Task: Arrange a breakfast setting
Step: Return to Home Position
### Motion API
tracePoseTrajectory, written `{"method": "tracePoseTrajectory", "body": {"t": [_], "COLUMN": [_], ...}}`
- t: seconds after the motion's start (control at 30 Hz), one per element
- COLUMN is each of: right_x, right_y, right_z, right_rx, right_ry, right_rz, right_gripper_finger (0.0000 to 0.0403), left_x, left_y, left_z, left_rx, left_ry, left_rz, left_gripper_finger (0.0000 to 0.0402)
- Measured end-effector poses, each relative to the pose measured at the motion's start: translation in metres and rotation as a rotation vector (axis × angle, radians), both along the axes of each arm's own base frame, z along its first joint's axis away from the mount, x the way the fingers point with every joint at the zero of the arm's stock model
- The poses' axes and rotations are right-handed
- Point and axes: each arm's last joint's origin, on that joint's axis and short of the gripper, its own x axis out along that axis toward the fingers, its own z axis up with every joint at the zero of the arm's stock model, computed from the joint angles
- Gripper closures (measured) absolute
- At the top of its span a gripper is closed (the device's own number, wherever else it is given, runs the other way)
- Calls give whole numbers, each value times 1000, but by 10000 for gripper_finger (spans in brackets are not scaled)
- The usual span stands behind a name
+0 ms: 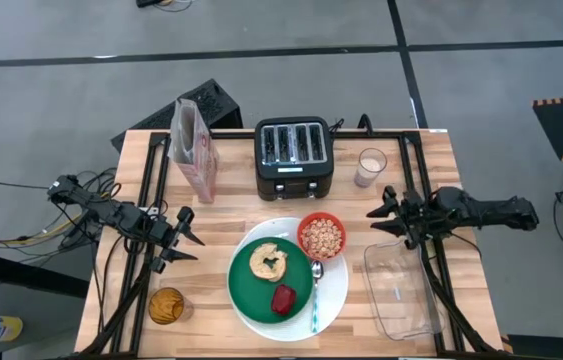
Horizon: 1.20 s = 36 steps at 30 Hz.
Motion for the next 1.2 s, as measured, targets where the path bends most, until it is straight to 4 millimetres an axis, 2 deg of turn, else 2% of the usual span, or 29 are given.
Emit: {"method": "tracePoseTrajectory", "body": {"t": [0.23, 1.2], "right_x": [6, 7], "right_y": [0, 0], "right_z": [-18, -27], "right_rx": [48, 67], "right_ry": [-10, 81], "right_rz": [5, -2], "right_gripper_finger": [235, 235], "left_x": [0, 0], "left_y": [0, 0], "left_z": [0, 0], "left_rx": [0, 0], "left_ry": [0, 0], "left_rz": [0, 0], "left_gripper_finger": [226, 226]}}
